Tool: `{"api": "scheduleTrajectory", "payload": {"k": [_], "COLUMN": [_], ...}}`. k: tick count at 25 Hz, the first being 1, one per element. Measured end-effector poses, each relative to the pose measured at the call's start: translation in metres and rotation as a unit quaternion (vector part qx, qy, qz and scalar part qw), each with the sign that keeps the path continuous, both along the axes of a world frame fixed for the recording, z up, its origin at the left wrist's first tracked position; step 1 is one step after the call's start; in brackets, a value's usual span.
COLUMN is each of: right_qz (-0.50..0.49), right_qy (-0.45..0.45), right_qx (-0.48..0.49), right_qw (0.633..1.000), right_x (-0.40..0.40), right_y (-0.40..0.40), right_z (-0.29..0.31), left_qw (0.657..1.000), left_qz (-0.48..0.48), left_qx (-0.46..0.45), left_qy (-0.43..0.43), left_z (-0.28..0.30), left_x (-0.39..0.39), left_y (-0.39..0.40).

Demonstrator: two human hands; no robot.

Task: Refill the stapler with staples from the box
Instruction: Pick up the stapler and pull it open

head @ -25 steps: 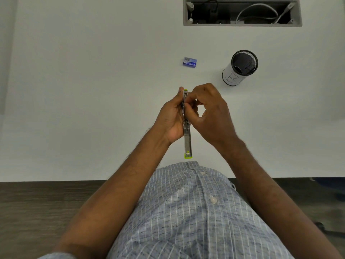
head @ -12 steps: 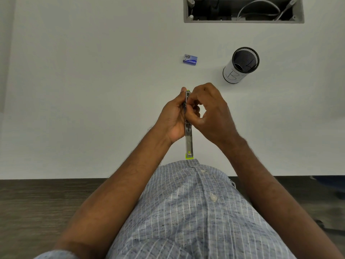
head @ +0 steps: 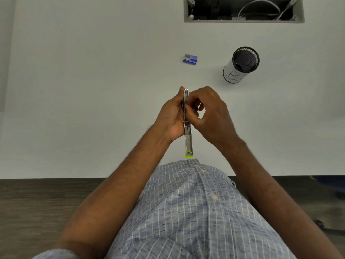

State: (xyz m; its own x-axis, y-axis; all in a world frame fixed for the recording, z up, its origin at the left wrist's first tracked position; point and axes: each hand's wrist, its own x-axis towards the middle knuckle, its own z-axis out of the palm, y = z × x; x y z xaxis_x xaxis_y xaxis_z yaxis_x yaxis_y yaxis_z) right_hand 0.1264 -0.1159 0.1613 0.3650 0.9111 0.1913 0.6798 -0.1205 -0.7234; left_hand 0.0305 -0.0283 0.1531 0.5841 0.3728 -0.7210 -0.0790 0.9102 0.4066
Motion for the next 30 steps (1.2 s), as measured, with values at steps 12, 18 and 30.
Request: {"api": "scheduleTrajectory", "payload": {"k": [12,18,30], "right_qz": [-0.034,-0.001,0.037], "right_qy": [0.009,0.015,0.027], "right_qx": [-0.012,-0.007,0.051], "right_qw": [0.999,1.0,0.998], "right_x": [-0.005,-0.006,-0.016], "right_y": [0.005,0.002,-0.013], "right_z": [0.002,0.005,-0.004], "left_qw": [1.0,1.0,0.998], "left_qz": [0.0,0.02,0.047], "left_qx": [0.005,0.002,0.003], "left_qy": [-0.012,-0.008,-0.034], "left_z": [0.001,0.0,-0.002], "left_x": [0.0,0.0,-0.001], "left_y": [0.002,0.003,0.014]}}
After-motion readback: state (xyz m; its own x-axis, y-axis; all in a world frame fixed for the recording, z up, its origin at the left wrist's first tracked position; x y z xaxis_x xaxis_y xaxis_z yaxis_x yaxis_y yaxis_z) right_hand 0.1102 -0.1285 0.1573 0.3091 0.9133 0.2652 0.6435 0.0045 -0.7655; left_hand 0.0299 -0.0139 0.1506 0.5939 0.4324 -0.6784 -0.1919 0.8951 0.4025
